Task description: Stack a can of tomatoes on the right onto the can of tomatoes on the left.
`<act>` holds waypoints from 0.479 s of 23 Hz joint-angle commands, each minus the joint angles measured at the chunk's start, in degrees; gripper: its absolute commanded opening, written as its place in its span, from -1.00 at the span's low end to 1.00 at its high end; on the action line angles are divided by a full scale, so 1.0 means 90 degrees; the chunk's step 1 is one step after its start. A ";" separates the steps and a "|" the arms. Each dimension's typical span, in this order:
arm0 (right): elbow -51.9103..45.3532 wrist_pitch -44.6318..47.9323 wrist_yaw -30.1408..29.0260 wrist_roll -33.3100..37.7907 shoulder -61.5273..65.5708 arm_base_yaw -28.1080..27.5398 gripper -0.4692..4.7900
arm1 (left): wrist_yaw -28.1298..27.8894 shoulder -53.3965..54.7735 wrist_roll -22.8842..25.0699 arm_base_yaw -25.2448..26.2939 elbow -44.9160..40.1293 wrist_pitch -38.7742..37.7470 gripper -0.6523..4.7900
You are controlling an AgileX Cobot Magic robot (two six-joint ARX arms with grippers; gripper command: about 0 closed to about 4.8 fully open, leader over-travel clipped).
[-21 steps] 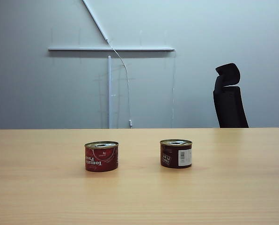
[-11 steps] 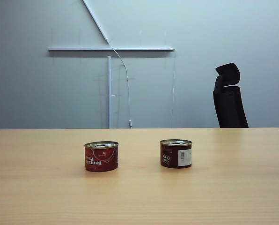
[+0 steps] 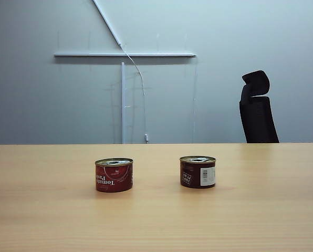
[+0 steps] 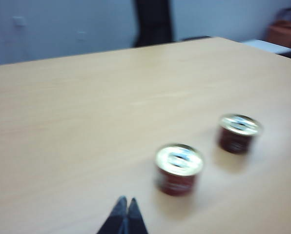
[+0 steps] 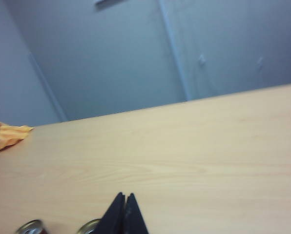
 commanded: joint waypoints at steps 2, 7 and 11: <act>0.0391 -0.0629 -0.0197 0.0124 0.0046 0.0046 -0.74 | 0.0022 0.0410 0.0000 -0.0542 0.0015 0.0034 -0.77; 0.0780 -0.0918 0.0272 -0.0573 0.0979 0.0381 -0.21 | -0.0005 0.0967 0.0000 -0.0614 0.0015 0.0027 -0.77; 0.0991 -0.0226 0.0257 -0.1115 0.2429 0.0894 1.00 | -0.0002 0.1018 0.0000 -0.0614 0.0015 0.0027 -0.77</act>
